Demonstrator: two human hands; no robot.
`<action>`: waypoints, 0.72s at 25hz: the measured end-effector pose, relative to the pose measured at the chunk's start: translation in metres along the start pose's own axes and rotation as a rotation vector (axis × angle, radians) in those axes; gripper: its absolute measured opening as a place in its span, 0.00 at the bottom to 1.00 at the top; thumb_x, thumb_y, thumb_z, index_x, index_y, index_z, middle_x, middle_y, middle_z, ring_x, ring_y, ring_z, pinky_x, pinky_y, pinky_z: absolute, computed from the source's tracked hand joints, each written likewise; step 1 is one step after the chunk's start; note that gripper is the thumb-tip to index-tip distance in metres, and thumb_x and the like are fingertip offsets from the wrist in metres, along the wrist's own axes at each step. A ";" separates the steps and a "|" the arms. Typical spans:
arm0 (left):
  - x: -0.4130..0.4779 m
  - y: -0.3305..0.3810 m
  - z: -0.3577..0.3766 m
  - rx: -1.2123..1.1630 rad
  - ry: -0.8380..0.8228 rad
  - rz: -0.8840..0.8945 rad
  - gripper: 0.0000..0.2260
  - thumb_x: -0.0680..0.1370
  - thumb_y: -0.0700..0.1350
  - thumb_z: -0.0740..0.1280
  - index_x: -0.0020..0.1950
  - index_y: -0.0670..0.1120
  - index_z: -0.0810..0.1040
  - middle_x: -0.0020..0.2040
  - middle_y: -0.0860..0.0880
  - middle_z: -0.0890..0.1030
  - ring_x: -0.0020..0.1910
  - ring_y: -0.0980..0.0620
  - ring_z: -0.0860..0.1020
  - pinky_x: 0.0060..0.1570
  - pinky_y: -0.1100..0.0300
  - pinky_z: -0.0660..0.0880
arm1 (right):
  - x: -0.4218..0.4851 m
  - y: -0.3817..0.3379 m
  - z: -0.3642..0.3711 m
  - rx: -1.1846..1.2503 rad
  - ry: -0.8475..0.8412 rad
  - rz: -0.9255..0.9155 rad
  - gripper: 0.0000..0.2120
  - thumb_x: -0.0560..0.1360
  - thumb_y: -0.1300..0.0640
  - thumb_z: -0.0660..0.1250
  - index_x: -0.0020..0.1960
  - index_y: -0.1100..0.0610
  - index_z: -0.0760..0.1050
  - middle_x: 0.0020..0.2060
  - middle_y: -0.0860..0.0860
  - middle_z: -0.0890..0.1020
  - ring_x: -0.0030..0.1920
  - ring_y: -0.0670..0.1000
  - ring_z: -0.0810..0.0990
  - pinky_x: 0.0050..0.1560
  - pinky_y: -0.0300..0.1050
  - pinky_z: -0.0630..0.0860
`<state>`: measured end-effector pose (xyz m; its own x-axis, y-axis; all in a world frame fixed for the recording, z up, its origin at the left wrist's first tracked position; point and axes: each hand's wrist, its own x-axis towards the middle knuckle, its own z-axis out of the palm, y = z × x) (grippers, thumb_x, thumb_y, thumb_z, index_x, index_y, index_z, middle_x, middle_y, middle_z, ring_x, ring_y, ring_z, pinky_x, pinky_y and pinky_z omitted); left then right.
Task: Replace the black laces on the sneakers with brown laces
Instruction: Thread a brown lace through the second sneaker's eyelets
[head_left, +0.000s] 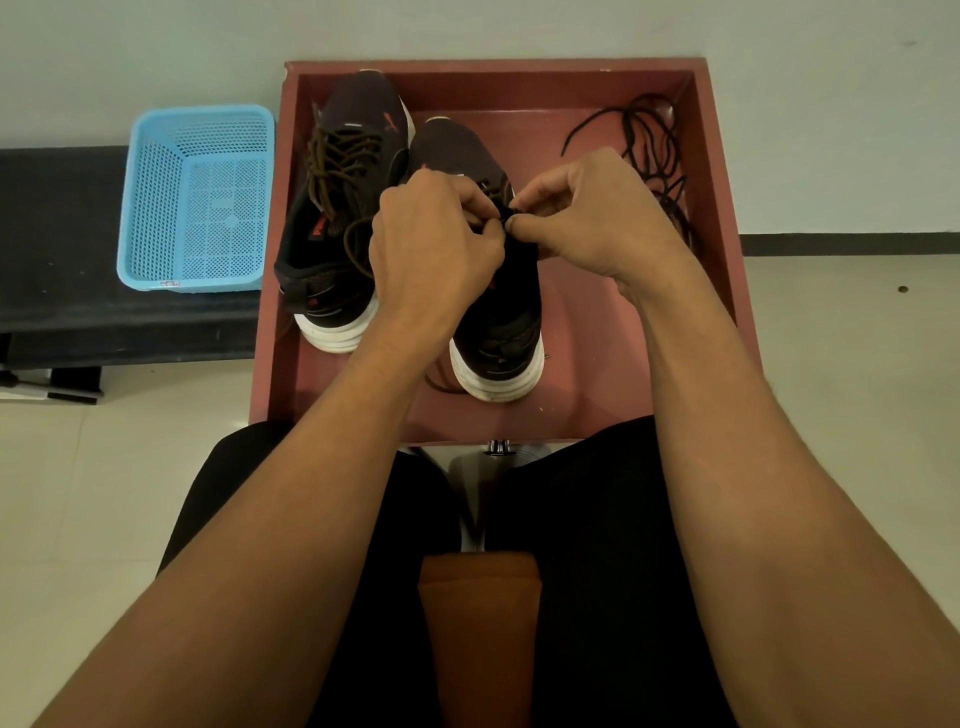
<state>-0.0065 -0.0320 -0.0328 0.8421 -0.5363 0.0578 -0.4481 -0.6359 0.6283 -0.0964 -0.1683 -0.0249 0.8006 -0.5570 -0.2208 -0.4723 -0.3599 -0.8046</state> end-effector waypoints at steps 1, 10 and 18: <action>0.000 0.000 -0.001 0.013 0.000 0.013 0.05 0.76 0.51 0.75 0.50 0.56 0.87 0.42 0.57 0.86 0.46 0.57 0.84 0.47 0.54 0.83 | 0.000 -0.001 0.000 -0.005 -0.016 -0.003 0.02 0.75 0.56 0.77 0.47 0.53 0.88 0.40 0.49 0.88 0.42 0.46 0.89 0.50 0.49 0.87; 0.000 -0.004 -0.002 0.048 0.047 0.069 0.08 0.75 0.52 0.77 0.52 0.56 0.83 0.42 0.60 0.84 0.53 0.55 0.82 0.53 0.54 0.78 | 0.005 0.002 0.007 0.199 -0.074 0.128 0.05 0.82 0.62 0.71 0.48 0.60 0.84 0.42 0.57 0.87 0.43 0.54 0.89 0.52 0.53 0.87; -0.005 -0.014 -0.010 0.188 0.063 0.161 0.19 0.72 0.48 0.81 0.58 0.51 0.78 0.56 0.52 0.73 0.62 0.48 0.71 0.60 0.57 0.68 | 0.004 0.010 0.002 0.292 -0.073 0.314 0.08 0.83 0.62 0.68 0.46 0.60 0.83 0.47 0.60 0.87 0.46 0.53 0.90 0.53 0.51 0.86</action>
<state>-0.0012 -0.0151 -0.0346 0.7696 -0.6073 0.1971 -0.6211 -0.6403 0.4520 -0.0974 -0.1729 -0.0350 0.6640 -0.5471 -0.5096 -0.5811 0.0513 -0.8122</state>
